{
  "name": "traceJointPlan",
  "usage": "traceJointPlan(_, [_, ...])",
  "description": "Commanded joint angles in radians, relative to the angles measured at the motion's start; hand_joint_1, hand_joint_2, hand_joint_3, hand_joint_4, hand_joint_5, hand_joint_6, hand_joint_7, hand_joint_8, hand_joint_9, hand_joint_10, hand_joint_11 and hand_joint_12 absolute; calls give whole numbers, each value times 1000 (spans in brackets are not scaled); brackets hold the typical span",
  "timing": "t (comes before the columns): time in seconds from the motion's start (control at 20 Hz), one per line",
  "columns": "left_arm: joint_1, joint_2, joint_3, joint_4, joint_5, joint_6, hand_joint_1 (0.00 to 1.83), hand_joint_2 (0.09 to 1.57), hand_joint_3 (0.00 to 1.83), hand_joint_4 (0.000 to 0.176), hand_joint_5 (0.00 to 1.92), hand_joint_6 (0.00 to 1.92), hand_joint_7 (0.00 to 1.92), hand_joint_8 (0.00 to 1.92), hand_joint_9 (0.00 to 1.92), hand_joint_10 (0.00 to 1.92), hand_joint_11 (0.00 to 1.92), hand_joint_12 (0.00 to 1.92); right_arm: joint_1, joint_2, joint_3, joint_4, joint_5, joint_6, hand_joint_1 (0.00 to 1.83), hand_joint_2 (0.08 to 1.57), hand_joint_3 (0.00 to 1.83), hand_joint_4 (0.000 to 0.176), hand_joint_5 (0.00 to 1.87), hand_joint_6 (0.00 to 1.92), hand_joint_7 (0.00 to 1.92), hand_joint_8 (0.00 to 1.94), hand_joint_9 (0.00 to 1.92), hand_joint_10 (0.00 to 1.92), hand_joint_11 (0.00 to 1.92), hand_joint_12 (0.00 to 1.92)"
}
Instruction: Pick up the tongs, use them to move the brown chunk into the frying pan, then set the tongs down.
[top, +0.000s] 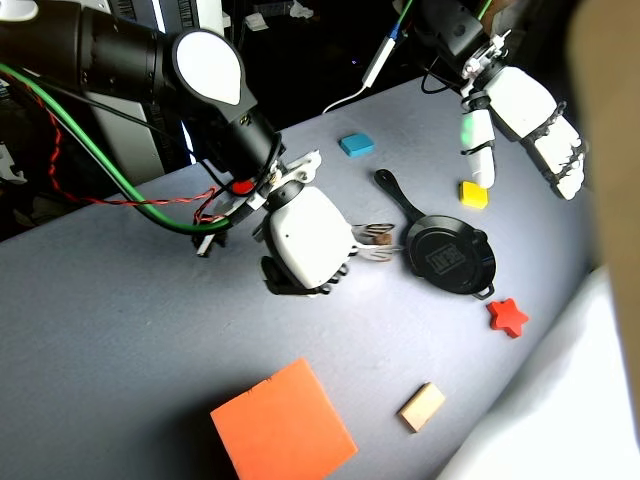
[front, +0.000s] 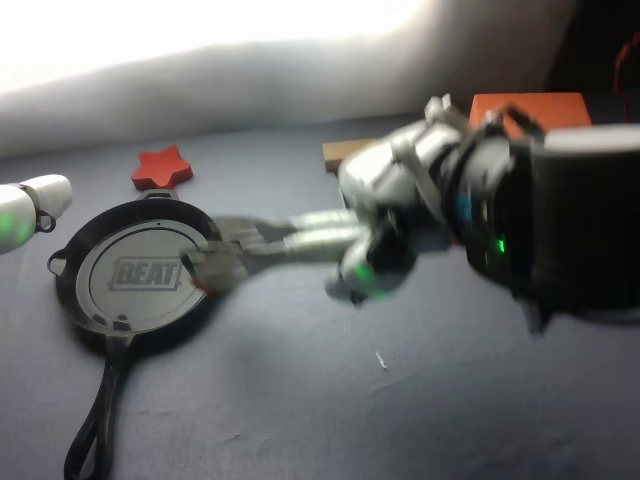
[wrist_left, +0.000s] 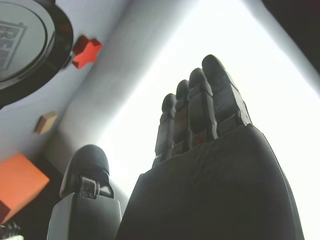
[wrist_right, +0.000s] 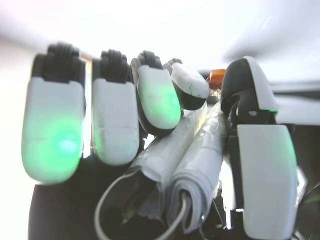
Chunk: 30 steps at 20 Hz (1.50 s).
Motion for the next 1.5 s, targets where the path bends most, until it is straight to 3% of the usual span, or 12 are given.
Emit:
traceJointPlan(0.0, [-11, 15, 11, 51, -107, 9, 56, 1259, 0, 11, 88, 3, 116, 2, 121, 2, 0, 510, 13, -3, 13, -52, 44, 5, 788, 1456, 0, 176, 1378, 1921, 1593, 1941, 1697, 1921, 1688, 1921])
traceJointPlan(0.2, [-4, 17, 18, 34, -107, 17, 69, 1265, 0, 9, 90, 1, 112, 0, 115, 0, 0, 484, 20, -84, 111, -55, 83, -15, 790, 1450, 0, 176, 1384, 1921, 1593, 1941, 1695, 1921, 1677, 1921])
traceJointPlan(0.35, [0, 17, 24, 28, -113, 11, 151, 1248, 0, 8, 121, 8, 129, 3, 136, 5, 0, 543, -11, -167, 191, -197, 121, -3, 795, 1458, 0, 176, 1371, 1921, 1583, 1941, 1688, 1921, 1675, 1921])
traceJointPlan(0.45, [0, 17, 31, 28, -119, 10, 104, 1252, 0, 6, 110, 2, 119, 2, 118, 2, 0, 511, -41, -213, 234, -323, 153, 35, 795, 1450, 0, 176, 1385, 1921, 1594, 1941, 1690, 1921, 1688, 1921])
traceJointPlan(0.55, [3, 16, 38, 28, -119, 10, 90, 1258, 2, 4, 107, 2, 116, 2, 120, 1, 0, 513, -54, -235, 259, -327, 159, 54, 814, 1442, 0, 176, 1384, 1921, 1598, 1941, 1694, 1921, 1689, 1921])
traceJointPlan(0.65, [8, 16, 40, 28, -119, 10, 73, 1265, 4, 13, 89, 0, 102, 2, 114, 0, 0, 504, -65, -246, 273, -336, 173, 66, 783, 1455, 1, 176, 1367, 1921, 1576, 1941, 1673, 1921, 1662, 1921])
traceJointPlan(0.75, [12, 16, 35, 28, -119, 10, 65, 1269, 4, 12, 83, 0, 104, 2, 111, 0, 0, 496, -78, -253, 281, -399, 178, 103, 768, 1456, 1, 176, 1365, 1921, 1576, 1941, 1674, 1921, 1663, 1921])
traceJointPlan(0.9, [13, 16, 30, 28, -119, 11, 62, 1268, 2, 8, 85, 1, 112, 3, 111, 0, 0, 493, -88, -261, 293, -400, 177, 110, 737, 1446, 0, 176, 1316, 1921, 1557, 1941, 1660, 1921, 1647, 1921])
traceJointPlan(1.1, [13, 16, 33, 29, -119, 11, 73, 1273, 1, 6, 101, 5, 123, 4, 134, 6, 0, 529, -95, -268, 310, -417, 177, 123, 423, 1500, 14, 176, 1160, 1908, 1395, 1894, 1506, 1921, 1505, 1921])
traceJointPlan(1.25, [13, 16, 30, 29, -119, 15, 75, 1273, 1, 6, 102, 4, 123, 3, 134, 5, 0, 527, -97, -271, 317, -422, 178, 124, 390, 1510, 13, 176, 1137, 1905, 1378, 1879, 1486, 1921, 1482, 1921])
traceJointPlan(1.3, [13, 16, 29, 29, -119, 15, 61, 1276, 2, 9, 98, 2, 120, 1, 123, 1, 0, 519, -99, -271, 317, -423, 178, 124, 266, 1540, 1, 0, 1065, 1799, 1329, 1708, 1391, 1883, 1345, 1921])
traceJointPlan(1.45, [15, 16, 26, 29, -119, 16, 87, 1273, 0, 7, 88, 1, 117, 0, 122, 1, 0, 514, -109, -270, 317, -450, 181, 120, 285, 1506, 0, 0, 985, 1722, 1291, 1486, 1313, 1770, 1168, 1921])
